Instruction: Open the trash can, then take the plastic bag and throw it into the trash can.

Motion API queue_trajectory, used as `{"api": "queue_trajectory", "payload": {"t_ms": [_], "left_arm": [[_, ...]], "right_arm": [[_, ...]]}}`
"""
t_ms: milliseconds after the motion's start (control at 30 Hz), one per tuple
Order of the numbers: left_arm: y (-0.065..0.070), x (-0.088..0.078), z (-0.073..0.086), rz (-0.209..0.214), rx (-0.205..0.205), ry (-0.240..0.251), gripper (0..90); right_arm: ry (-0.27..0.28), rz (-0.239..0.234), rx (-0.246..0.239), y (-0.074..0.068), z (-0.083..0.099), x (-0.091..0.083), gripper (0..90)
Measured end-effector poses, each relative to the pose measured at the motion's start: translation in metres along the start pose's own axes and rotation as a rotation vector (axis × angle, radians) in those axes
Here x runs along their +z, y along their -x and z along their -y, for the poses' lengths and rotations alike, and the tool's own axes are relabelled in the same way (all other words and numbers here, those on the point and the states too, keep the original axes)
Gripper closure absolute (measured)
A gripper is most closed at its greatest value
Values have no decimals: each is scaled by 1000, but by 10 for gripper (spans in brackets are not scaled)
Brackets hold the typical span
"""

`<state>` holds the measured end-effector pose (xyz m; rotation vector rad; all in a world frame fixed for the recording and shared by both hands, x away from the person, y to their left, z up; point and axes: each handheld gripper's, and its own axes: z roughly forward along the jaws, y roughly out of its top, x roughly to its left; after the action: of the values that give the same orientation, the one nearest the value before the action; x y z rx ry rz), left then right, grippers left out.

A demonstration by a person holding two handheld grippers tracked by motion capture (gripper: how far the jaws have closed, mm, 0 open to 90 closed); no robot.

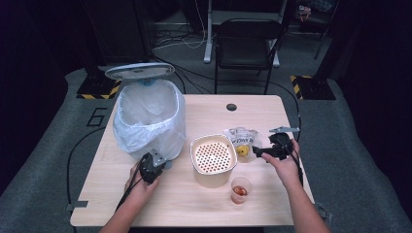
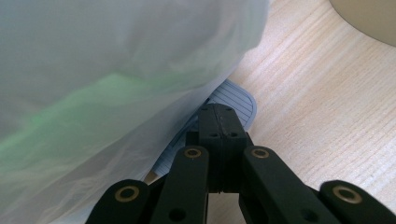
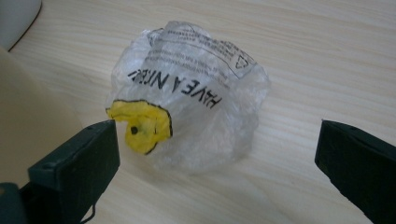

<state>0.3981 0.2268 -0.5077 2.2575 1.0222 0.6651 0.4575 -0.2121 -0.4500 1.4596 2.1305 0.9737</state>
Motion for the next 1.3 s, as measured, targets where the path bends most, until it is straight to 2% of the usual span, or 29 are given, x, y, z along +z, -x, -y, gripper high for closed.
{"api": "queue_trajectory", "payload": {"t_ms": [133,167,300,600,733,900,1100,1167,1200,1300], "left_arm": [[0,0,0,-2,4,3,900],[1,0,0,-2,5,3,900],[1,0,0,-4,2,2,900],[0,1,0,-4,-8,8,900],[0,1,0,-3,-1,6,900],[-1,0,1,4,1,7,900],[0,0,1,-1,8,4,900],[1,0,1,-3,7,10,900],[1,0,1,-1,7,5,900],[1,0,1,-6,5,9,900]], "right_arm": [[-12,1,1,-4,-15,11,0],[-22,-2,15,-7,-19,15,0],[-34,2,-10,-11,-29,25,0],[-40,-4,0,-19,-46,47,0],[-45,-1,-20,-23,-48,56,0],[-70,2,20,-23,-49,70,0],[-97,12,17,-25,-48,88,0],[-129,14,38,-27,-48,92,0],[-116,19,13,-25,-48,94,0],[-135,30,26,-23,-45,99,0]]}}
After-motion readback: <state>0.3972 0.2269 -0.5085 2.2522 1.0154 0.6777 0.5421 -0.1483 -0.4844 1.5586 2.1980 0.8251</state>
